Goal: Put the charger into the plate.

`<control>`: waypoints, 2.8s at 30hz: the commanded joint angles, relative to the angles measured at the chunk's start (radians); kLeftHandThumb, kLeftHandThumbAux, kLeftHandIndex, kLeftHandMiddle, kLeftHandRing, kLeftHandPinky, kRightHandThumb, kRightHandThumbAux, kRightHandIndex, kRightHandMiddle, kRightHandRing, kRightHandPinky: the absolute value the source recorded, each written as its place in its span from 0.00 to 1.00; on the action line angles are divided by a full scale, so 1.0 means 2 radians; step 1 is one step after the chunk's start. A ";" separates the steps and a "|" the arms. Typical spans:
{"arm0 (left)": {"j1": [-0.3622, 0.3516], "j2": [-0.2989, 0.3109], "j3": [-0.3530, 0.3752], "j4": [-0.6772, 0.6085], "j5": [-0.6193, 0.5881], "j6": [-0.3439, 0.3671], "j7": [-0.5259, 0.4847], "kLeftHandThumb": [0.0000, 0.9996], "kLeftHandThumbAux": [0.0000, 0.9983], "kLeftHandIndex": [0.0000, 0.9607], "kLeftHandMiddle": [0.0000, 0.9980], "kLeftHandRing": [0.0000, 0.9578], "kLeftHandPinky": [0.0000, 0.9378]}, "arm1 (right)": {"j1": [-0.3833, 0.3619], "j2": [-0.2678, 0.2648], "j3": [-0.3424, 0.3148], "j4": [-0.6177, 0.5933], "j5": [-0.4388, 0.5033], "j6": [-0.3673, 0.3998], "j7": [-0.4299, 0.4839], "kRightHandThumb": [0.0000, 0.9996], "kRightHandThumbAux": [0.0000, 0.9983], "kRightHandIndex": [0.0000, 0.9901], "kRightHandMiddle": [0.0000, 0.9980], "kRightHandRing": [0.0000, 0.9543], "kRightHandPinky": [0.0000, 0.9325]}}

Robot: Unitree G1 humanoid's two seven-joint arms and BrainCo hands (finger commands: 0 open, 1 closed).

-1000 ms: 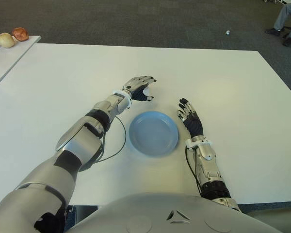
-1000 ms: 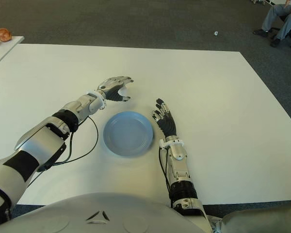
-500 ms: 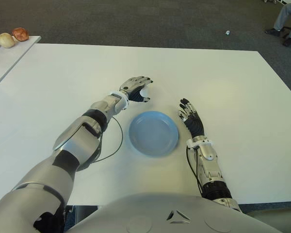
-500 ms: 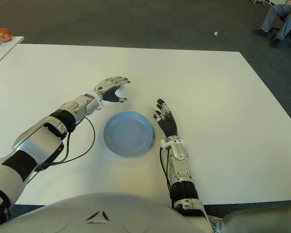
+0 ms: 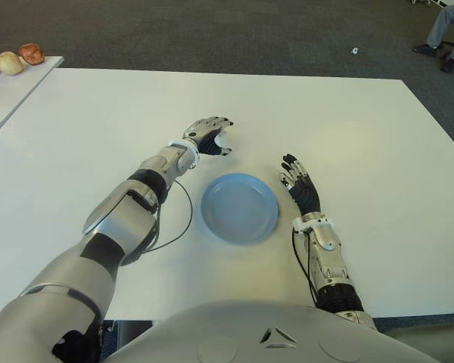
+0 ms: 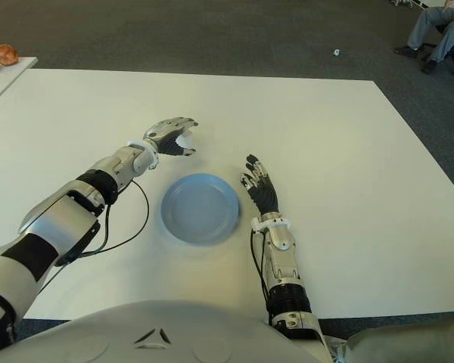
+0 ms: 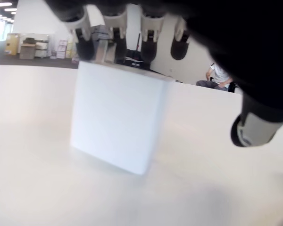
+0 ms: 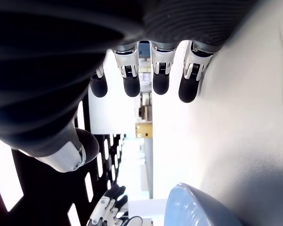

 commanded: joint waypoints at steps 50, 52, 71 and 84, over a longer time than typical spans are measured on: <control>0.122 0.155 0.051 -0.084 -0.075 -0.036 -0.200 0.00 0.45 0.00 0.00 0.00 0.00 | 0.004 -0.013 -0.010 -0.023 0.012 0.063 0.004 0.00 0.62 0.00 0.00 0.00 0.00; 0.130 0.165 0.050 -0.103 -0.076 -0.041 -0.205 0.00 0.45 0.00 0.00 0.00 0.00 | 0.004 -0.013 -0.011 -0.024 0.012 0.063 0.005 0.00 0.62 0.00 0.00 0.00 0.00; 0.170 0.228 0.047 -0.247 -0.058 -0.075 -0.235 0.00 0.48 0.00 0.00 0.00 0.00 | 0.000 -0.013 -0.016 -0.018 0.016 0.061 0.012 0.00 0.61 0.00 0.00 0.00 0.00; 0.190 0.238 0.063 -0.304 -0.068 -0.087 -0.251 0.00 0.48 0.00 0.00 0.00 0.00 | -0.001 -0.012 -0.017 -0.023 0.014 0.068 0.012 0.00 0.61 0.00 0.00 0.00 0.00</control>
